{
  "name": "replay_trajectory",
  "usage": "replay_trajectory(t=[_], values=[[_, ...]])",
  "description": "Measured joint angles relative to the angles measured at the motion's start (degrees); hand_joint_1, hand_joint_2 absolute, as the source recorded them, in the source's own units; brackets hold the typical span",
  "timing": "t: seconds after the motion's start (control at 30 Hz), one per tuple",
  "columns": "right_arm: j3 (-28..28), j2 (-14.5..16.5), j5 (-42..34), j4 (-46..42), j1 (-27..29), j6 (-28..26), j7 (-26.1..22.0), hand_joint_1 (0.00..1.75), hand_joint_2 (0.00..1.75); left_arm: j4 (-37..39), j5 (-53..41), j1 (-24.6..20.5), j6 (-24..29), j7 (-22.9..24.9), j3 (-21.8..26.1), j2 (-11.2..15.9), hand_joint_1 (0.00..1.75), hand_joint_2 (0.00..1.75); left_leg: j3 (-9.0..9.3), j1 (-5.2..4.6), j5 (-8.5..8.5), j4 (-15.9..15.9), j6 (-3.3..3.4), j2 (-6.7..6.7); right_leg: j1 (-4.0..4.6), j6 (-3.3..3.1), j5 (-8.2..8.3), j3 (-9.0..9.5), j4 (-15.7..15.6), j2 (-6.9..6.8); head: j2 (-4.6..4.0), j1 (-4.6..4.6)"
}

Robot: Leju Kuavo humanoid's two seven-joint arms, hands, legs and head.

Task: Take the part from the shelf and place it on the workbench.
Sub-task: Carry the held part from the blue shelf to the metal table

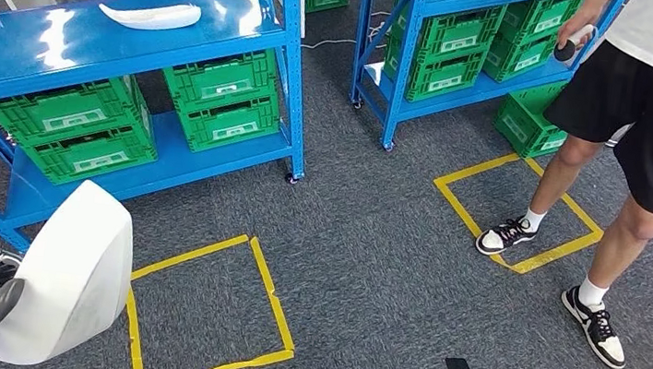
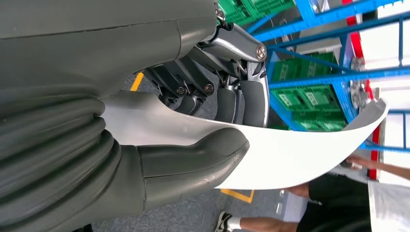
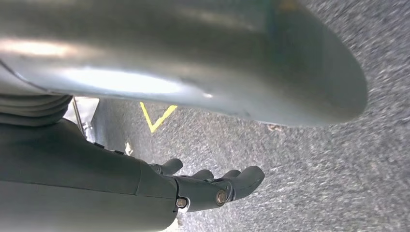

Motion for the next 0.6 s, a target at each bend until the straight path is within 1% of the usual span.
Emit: replay_trajectory(t=[0.07, 0.13, 0.17, 0.2, 0.27, 0.3, 0.33, 0.37, 0.4, 0.43, 0.47, 0.5, 0.53, 0.57, 0.6], values=[[0.0, 0.0, 0.0, 0.0, 0.0, 0.0, 0.0, 0.00, 0.00, 0.0, 0.0, 0.0, 0.0, 0.0, 0.0, 0.0, 1.75, 1.75, -0.14, 0.01, -0.32, 0.7, -0.03, 0.00, 0.00, 0.00, 0.10, -0.13, 0.0, -0.02, 0.00, 0.01], [0.0, -0.1, 0.0, 0.0, 0.0, 0.1, 0.0, 0.00, 0.00, 0.1, 0.0, 0.0, 0.0, -0.1, 0.1, 0.1, 1.75, 1.75, -0.42, 0.07, -0.99, 3.4, -0.11, 0.00, 0.00, 0.05, 0.67, -0.90, 0.0, -0.11, 0.00, 0.02], [0.0, -0.1, 0.0, 0.0, -0.1, 0.1, 0.1, 0.00, 0.00, 0.2, 0.0, -0.2, -0.1, -0.2, 0.1, 0.1, 1.75, 1.75, 2.46, 0.10, -0.02, 1.3, 0.07, -0.05, 0.00, 0.24, 1.51, -1.90, 0.1, -0.17, 0.00, 0.02], [0.0, -0.1, 0.0, 0.0, -0.2, 0.1, 0.1, 0.00, 0.00, 0.4, -0.1, -0.6, -0.1, -0.3, 0.2, 0.1, 1.75, 1.75, 6.20, 0.05, 0.61, -2.2, 0.37, -0.16, 0.04, 0.54, 2.38, -2.94, 0.1, -0.23, 0.00, 0.02], [0.0, -0.1, -0.2, 0.0, -0.4, 0.1, 0.2, 0.00, 0.00, 0.8, -0.4, -1.8, -0.3, -0.3, 0.1, 0.0, 1.75, 1.75, 13.98, -0.22, 1.94, -11.9, 1.14, -0.39, 0.04, 1.31, 4.13, -4.50, 0.0, -0.35, 0.00, 0.10], [0.0, -0.1, -0.2, 0.0, -0.4, 0.1, 0.2, 0.00, 0.00, 1.1, -0.5, -2.4, -0.4, -0.2, 0.1, -0.1, 1.75, 1.75, 14.75, -0.44, 1.47, -13.4, 1.44, -0.45, 0.01, 1.66, 4.66, -4.66, -0.1, -0.39, 0.00, 0.14], [0.0, 0.0, -0.3, 0.0, -0.4, 0.1, 0.2, 0.00, 0.00, 1.5, -0.6, -2.9, -0.4, -0.1, 0.1, -0.2, 1.75, 1.75, 14.67, -0.60, 1.62, -13.9, 1.73, -0.45, -0.04, 2.00, 5.22, -4.74, -0.4, -0.41, 0.00, 0.16], [0.0, 0.0, -0.4, 0.0, -0.4, 0.1, 0.2, 0.00, 0.00, 2.0, -0.8, -3.3, -0.4, 0.0, 0.0, -0.4, 1.75, 1.75, 14.31, -0.57, 2.14, -14.1, 2.12, -0.30, -0.13, 2.36, 5.39, -4.89, -0.5, -0.36, 0.00, 0.11], [0.0, 0.1, -0.5, 0.0, -0.3, 0.1, 0.2, 0.00, 0.00, 2.4, -0.9, -3.6, -0.5, 0.0, 0.0, -0.7, 1.75, 1.75, 13.87, -0.48, 2.71, -14.2, 2.58, -0.17, -0.13, 2.65, 4.69, -5.26, 0.0, -0.29, 0.00, 0.20], [0.0, 0.1, -0.6, 0.0, -0.3, 0.1, 0.2, 0.00, 0.00, 2.8, -0.9, -4.0, -0.5, 0.0, -0.1, -1.0, 1.75, 1.75, 13.36, -0.36, 3.34, -14.4, 3.06, -0.04, -0.13, 2.86, 3.14, -5.85, 1.2, -0.21, 0.00, 0.32], [0.0, 0.2, -0.7, 0.0, -0.3, 0.1, 0.2, 0.00, 0.00, 3.3, -1.0, -4.3, -0.6, 0.0, -0.2, -1.3, 1.75, 1.75, 12.65, -0.24, 4.04, -14.4, 3.47, 0.11, -0.14, 2.99, 0.46, -6.81, 4.0, -0.15, 0.00, 0.46], [0.0, 0.2, -0.7, 0.0, -0.3, 0.1, 0.2, 0.00, 0.00, 3.6, -1.0, -4.5, -0.6, -0.1, -0.2, -1.6, 1.75, 1.75, 11.84, -0.30, 4.62, -14.4, 3.75, 0.15, -0.06, 3.05, -2.45, -7.89, 7.6, -0.10, 0.00, 0.63], [0.0, 0.2, -0.7, 0.0, -0.3, 0.1, 0.2, 0.00, 0.00, 3.9, -1.1, -4.7, -0.6, -0.1, -0.3, -1.7, 1.75, 1.75, 11.02, -0.35, 5.21, -14.2, 3.89, 0.23, -0.03, 3.11, -4.68, -8.80, 11.4, -0.08, 0.00, 0.68], [0.0, 0.2, -0.7, 0.0, -0.3, 0.1, 0.2, 0.00, 0.00, 4.2, -1.1, -4.8, -0.7, -0.1, -0.4, -1.9, 1.75, 1.75, 10.06, -0.40, 5.82, -14.1, 3.90, 0.30, 0.03, 3.17, -5.77, -9.26, 14.6, -0.06, 0.00, 0.70], [0.0, 0.2, -0.7, 0.0, -0.3, 0.1, 0.2, 0.00, 0.00, 4.4, -1.1, -4.8, -0.7, -0.1, -0.4, -2.1, 1.75, 1.75, 9.08, -0.43, 6.38, -13.8, 3.84, 0.34, 0.08, 3.20, -5.25, -8.88, 16.1, -0.05, 0.00, 0.72]])
